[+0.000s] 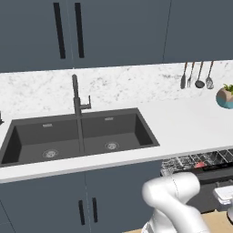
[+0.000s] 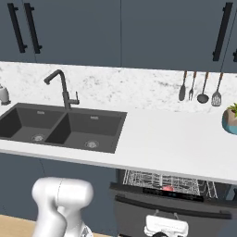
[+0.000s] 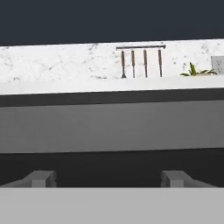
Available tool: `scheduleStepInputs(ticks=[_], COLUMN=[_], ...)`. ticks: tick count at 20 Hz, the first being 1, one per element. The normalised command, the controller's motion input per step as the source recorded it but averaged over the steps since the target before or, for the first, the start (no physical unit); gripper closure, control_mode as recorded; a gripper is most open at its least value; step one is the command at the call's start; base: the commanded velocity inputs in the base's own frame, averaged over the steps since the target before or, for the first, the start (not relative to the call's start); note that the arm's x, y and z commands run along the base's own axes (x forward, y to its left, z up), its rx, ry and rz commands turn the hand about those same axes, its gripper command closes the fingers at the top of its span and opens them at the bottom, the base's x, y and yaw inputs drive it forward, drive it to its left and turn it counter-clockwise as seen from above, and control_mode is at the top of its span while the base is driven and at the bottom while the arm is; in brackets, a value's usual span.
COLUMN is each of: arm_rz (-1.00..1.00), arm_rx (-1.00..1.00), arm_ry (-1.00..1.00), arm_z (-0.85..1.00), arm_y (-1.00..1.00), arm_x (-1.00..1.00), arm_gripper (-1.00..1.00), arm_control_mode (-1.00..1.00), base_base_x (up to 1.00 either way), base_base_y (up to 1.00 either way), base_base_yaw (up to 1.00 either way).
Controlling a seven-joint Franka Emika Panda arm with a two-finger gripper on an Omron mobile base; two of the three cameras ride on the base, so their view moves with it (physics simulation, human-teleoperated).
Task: Pick up the cup and bowl from the counter, place them in the dishwasher, and close the dishwasher door.
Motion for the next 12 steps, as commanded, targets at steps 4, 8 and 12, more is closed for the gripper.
scheduleStepInputs(ticks=[4,8,12], arm_rz=[0.00,0.00,0.00], arm_rx=[0.00,0.00,0.00], arm_ry=[0.00,0.00,0.00], arm_z=[0.00,0.00,0.00], arm_y=[0.13,0.12,0.14], arm_x=[1.00,0.97,0.94], arm_gripper=[-1.00,-1.00,-1.00], arm_control_mode=[-1.00,-1.00,-1.00], base_base_x=[0.00,0.00,0.00], base_base_y=[0.00,0.00,0.00], base_base_yaw=[0.00,0.00,0.00])
